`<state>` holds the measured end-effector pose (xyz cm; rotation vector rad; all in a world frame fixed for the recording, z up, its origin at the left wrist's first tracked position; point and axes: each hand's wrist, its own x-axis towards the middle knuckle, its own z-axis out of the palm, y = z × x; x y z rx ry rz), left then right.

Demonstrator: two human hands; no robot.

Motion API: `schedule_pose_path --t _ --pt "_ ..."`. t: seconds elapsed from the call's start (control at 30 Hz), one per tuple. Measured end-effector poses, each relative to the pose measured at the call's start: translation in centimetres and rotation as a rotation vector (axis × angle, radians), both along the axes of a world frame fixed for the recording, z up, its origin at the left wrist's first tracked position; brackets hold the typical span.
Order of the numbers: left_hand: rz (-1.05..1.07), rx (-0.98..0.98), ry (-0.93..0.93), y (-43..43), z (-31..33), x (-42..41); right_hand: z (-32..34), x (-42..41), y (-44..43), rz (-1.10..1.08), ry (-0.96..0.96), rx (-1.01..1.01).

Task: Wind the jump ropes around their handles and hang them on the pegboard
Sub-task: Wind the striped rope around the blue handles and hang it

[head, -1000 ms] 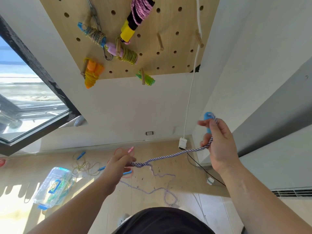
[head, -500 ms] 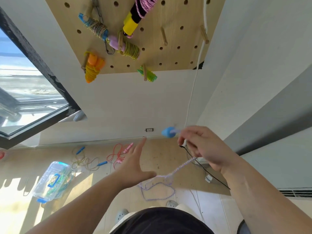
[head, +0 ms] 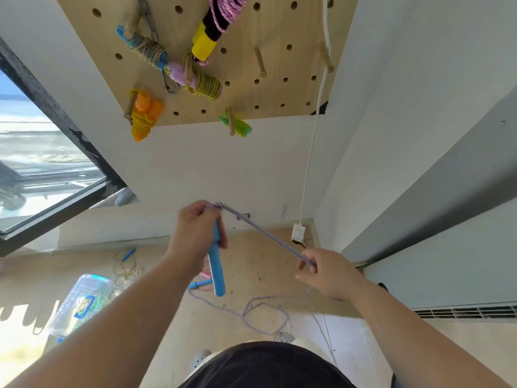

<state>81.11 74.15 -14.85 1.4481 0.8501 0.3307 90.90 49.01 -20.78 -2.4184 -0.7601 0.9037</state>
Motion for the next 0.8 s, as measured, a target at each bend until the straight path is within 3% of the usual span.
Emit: schedule_pose_path --t 0.13,0.23,0.3,0.4,0.6,0.67,0.8 --pt "0.502 -0.265 -0.053 7.2 -0.1 -0.8 -4.8 0.5 -4.1 -0.002 0.017 -0.313" --pt "0.558 -0.4 0.052 10.9 -1.9 -2.6 -6.3 1.0 -6.0 -0.033 0.044 -0.386" --pt "0.465 -0.358 0.244 10.6 -3.3 -3.8 -5.7 1.0 -5.2 -0.085 0.081 -0.279" --pt "0.192 -0.128 0.504 7.0 -4.6 -4.7 -3.1 0.6 -1.8 -0.139 0.147 -0.039" --pt "-0.737 -0.102 0.387 -2.6 -3.0 -4.6 2.3 -2.0 6.0 0.155 0.018 0.1" --pt "-0.77 -0.122 0.349 -3.7 -2.2 -3.8 3.2 -2.5 6.8 0.176 -0.037 0.162" --pt "-0.596 -0.066 0.269 -2.9 -1.2 -1.9 3.0 -2.5 5.8 0.108 0.097 0.343"
